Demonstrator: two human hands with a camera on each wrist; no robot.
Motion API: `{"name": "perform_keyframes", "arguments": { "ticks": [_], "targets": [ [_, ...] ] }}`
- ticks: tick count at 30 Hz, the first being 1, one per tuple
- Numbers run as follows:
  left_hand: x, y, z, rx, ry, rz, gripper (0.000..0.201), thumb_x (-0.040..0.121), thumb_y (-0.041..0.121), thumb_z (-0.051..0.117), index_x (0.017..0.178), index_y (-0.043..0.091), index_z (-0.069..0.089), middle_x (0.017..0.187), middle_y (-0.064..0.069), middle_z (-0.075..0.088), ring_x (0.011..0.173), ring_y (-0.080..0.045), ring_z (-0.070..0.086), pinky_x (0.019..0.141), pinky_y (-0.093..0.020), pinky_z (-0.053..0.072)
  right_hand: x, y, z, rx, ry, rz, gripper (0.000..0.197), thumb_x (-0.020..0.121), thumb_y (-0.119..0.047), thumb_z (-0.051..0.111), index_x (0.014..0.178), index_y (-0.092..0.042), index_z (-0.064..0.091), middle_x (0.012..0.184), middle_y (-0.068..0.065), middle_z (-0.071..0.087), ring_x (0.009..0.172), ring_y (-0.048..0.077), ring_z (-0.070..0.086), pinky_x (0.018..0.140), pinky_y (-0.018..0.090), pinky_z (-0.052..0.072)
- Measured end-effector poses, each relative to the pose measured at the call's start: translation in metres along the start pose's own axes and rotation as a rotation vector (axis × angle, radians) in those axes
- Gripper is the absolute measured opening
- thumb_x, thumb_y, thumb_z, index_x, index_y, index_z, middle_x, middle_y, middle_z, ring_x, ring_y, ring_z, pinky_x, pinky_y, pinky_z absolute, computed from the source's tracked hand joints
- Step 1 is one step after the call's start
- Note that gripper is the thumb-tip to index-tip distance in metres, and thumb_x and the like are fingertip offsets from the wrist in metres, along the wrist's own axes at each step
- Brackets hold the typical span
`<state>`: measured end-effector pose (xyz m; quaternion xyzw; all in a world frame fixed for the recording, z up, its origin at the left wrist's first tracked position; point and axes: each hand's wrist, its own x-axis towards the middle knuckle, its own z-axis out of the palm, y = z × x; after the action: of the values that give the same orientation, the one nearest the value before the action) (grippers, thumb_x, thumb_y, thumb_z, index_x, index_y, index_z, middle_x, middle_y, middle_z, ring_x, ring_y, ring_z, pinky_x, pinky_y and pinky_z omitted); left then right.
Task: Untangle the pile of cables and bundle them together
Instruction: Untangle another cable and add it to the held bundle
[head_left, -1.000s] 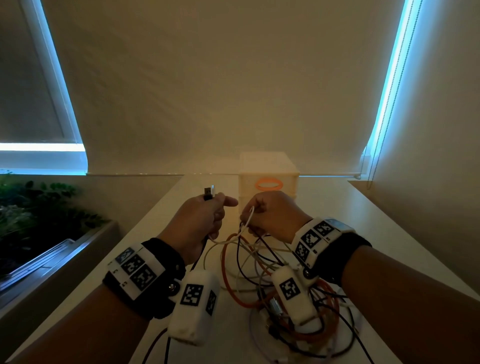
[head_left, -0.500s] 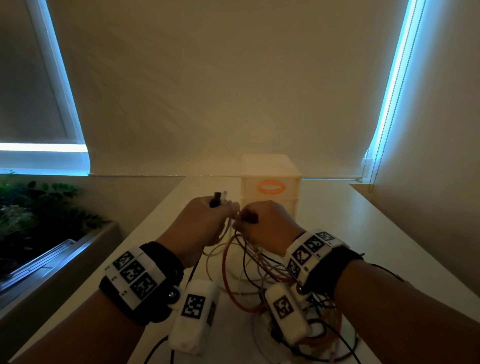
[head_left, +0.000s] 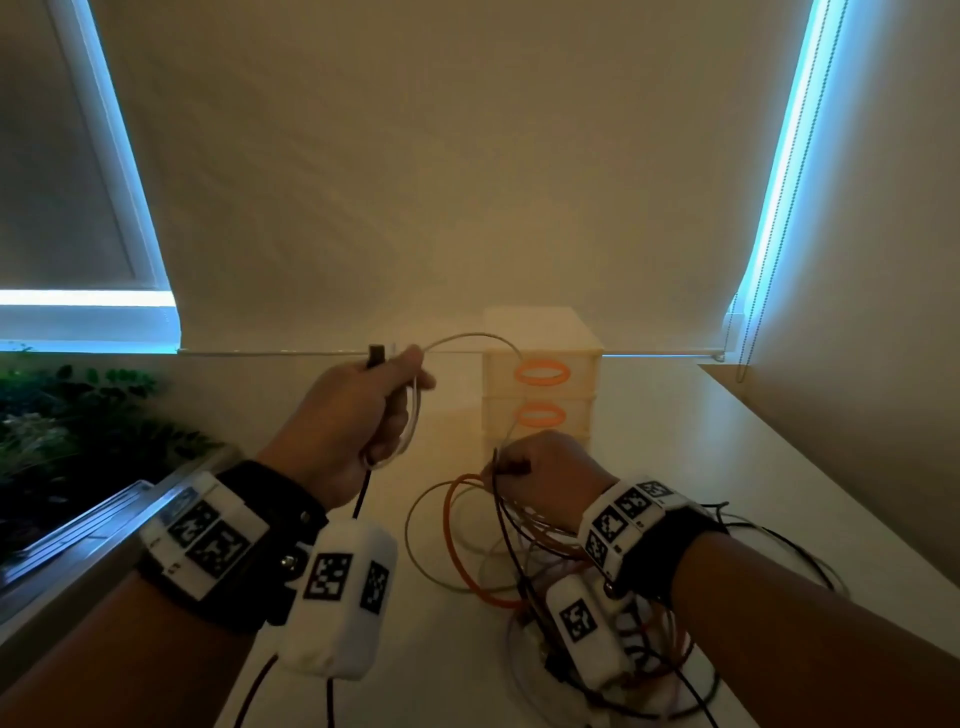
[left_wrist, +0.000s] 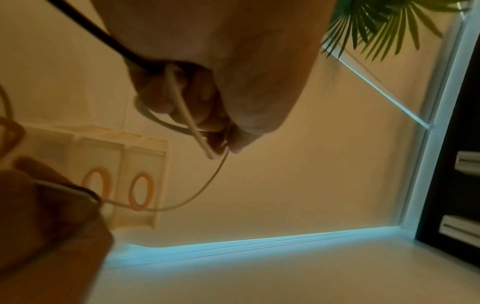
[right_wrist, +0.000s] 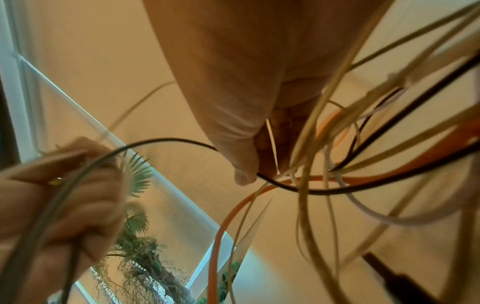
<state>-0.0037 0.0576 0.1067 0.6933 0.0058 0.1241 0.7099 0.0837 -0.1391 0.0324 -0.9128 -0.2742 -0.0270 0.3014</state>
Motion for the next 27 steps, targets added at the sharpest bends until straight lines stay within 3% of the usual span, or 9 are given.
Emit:
{"name": "perform_keyframes", "arguments": {
  "ticks": [3,5,8,12,15,18,22,24,27],
  "targets": [
    [0.005,-0.015,-0.001,0.076,0.071,-0.115,0.051,0.103,0.05,0.049,0.102,0.003,0.069,0.057,0.004,0.031,0.047,-0.011,0.024,0.053,-0.032,0.017,-0.002,0.001,-0.009,-0.014,-0.007,-0.024,0.029,0.085,-0.042,0.065,0.089,-0.016,0.078,0.087,-0.002,0.074,0.085,0.013,0.068,0.082,0.034,0.057],
    [0.008,-0.022,0.001,0.108,0.103,-0.109,0.046,0.105,0.045,0.05,0.103,0.003,0.07,0.055,0.004,0.034,0.047,-0.01,0.028,0.053,-0.03,0.025,-0.003,-0.001,-0.01,-0.075,-0.011,-0.073,0.037,0.086,-0.044,0.057,0.088,-0.013,0.077,0.09,0.001,0.074,0.087,0.015,0.068,0.084,0.035,0.056],
    [0.011,-0.034,0.012,0.321,0.06,-0.016,0.028,0.101,0.033,0.06,0.099,0.008,0.074,0.06,0.005,0.044,0.06,-0.012,0.044,0.073,-0.038,0.048,-0.003,-0.004,-0.008,-0.148,-0.029,-0.092,0.028,0.091,-0.033,0.06,0.086,-0.009,0.075,0.089,0.005,0.073,0.085,0.019,0.067,0.081,0.038,0.055],
    [0.008,-0.044,0.03,0.598,-0.151,0.194,0.014,0.092,0.029,0.073,0.083,0.018,0.076,0.072,0.006,0.068,0.062,-0.003,0.059,0.061,-0.018,0.046,-0.002,-0.009,-0.003,-0.174,-0.08,-0.106,0.028,0.094,-0.035,0.057,0.089,-0.011,0.073,0.082,0.001,0.068,0.079,0.018,0.063,0.078,0.038,0.055],
    [0.009,-0.044,0.038,0.744,-0.212,0.333,0.003,0.091,0.026,0.075,0.088,0.025,0.074,0.066,0.005,0.062,0.059,-0.002,0.054,0.054,-0.011,0.038,-0.004,-0.008,0.0,-0.227,-0.098,-0.121,0.029,0.097,-0.031,0.056,0.101,-0.005,0.069,0.075,-0.002,0.057,0.086,0.023,0.062,0.079,0.035,0.05],
    [0.012,-0.043,0.041,0.913,-0.235,0.439,0.009,0.091,0.035,0.074,0.096,0.027,0.073,0.06,0.009,0.046,0.053,-0.002,0.045,0.051,-0.017,0.032,-0.006,-0.007,0.001,-0.216,-0.071,-0.058,0.029,0.094,-0.021,0.061,0.121,-0.009,0.064,0.114,0.01,0.067,0.112,0.026,0.062,0.084,0.025,0.042],
    [0.014,-0.044,0.041,1.073,-0.196,0.501,0.015,0.092,0.04,0.07,0.095,0.026,0.072,0.073,0.011,0.061,0.064,-0.003,0.051,0.061,-0.026,0.043,0.0,-0.008,0.004,-0.163,-0.122,-0.104,0.027,0.094,-0.035,0.061,0.097,-0.01,0.072,0.092,0.008,0.07,0.091,0.024,0.066,0.085,0.039,0.054],
    [0.014,-0.047,0.04,1.095,-0.177,0.538,0.016,0.095,0.038,0.065,0.09,0.024,0.071,0.075,0.01,0.064,0.067,-0.005,0.055,0.064,-0.029,0.046,0.001,-0.007,0.007,-0.098,-0.101,-0.105,0.021,0.09,-0.036,0.066,0.095,-0.017,0.073,0.091,0.0,0.07,0.088,0.017,0.066,0.085,0.038,0.055],
    [0.015,-0.043,0.032,0.925,-0.053,0.573,0.013,0.096,0.03,0.066,0.083,0.026,0.067,0.066,0.013,0.057,0.062,-0.001,0.053,0.058,-0.019,0.036,0.0,-0.008,0.008,-0.09,-0.101,-0.103,0.019,0.088,-0.032,0.069,0.095,-0.016,0.076,0.089,-0.005,0.071,0.087,0.013,0.065,0.084,0.032,0.054]
  ]
}}
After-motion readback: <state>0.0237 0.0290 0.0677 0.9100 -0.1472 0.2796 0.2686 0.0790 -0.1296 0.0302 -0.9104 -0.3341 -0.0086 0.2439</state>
